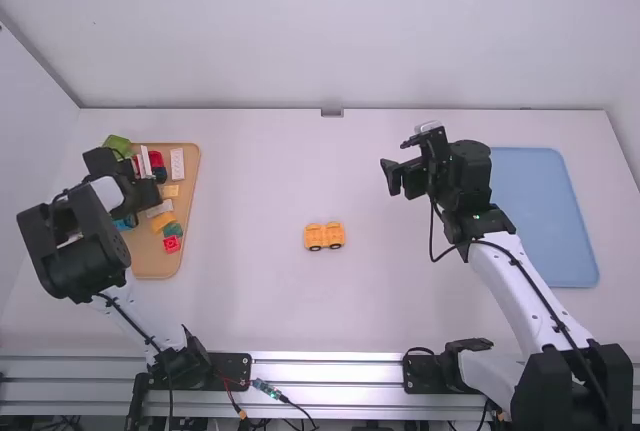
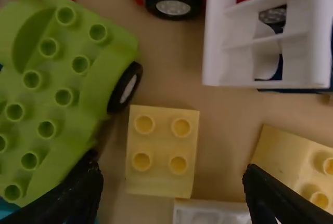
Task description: Assemble lego blocks to make yellow taxi
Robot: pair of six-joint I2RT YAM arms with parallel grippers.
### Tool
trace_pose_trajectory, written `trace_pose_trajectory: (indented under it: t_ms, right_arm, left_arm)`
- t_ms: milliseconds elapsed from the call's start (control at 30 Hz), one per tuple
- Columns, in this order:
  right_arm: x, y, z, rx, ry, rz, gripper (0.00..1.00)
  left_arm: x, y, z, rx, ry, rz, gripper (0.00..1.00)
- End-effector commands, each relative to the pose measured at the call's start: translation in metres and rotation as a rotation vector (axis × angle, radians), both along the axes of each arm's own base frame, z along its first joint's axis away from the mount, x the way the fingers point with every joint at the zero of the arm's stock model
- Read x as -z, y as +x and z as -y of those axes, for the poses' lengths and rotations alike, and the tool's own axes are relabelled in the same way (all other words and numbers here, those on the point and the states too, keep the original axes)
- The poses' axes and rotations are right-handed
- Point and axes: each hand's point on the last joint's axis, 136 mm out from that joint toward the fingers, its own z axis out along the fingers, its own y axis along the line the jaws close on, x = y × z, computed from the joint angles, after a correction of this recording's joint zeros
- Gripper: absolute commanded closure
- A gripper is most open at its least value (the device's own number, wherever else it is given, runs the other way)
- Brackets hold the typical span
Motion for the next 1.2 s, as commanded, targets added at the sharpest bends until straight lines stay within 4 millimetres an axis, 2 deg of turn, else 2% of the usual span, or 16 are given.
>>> trace_pose_trajectory:
  t_ms: [0, 500, 667, 967, 1167]
  right_arm:
    - [-0.0046, -0.0035, -0.0002, -0.003, 0.008, 0.011, 0.01]
    - [-0.0042, -0.0037, -0.0001, -0.003, 0.008, 0.01, 0.01]
    - [-0.0035, -0.0041, -0.0001, -0.003, 0.007, 0.006, 0.01]
    - [-0.0027, -0.0044, 0.0001, -0.003, 0.007, 0.002, 0.01]
    - [-0.0018, -0.0049, 0.0, -0.003, 0.006, -0.002, 0.01]
  left_arm:
    - [0.0112, -0.0087, 0.0029, -0.008, -0.001, -0.025, 0.28]
    - [0.0121, -0.0047, 0.0008, -0.007, 0.019, 0.008, 0.34]
    - [0.0154, -0.0075, 0.0027, -0.006, 0.016, 0.002, 0.33]
    - [0.0135, -0.0011, 0.0054, 0.01, 0.003, 0.036, 0.31]
    - [0.0137, -0.0017, 0.0051, 0.009, 0.005, 0.033, 0.33]
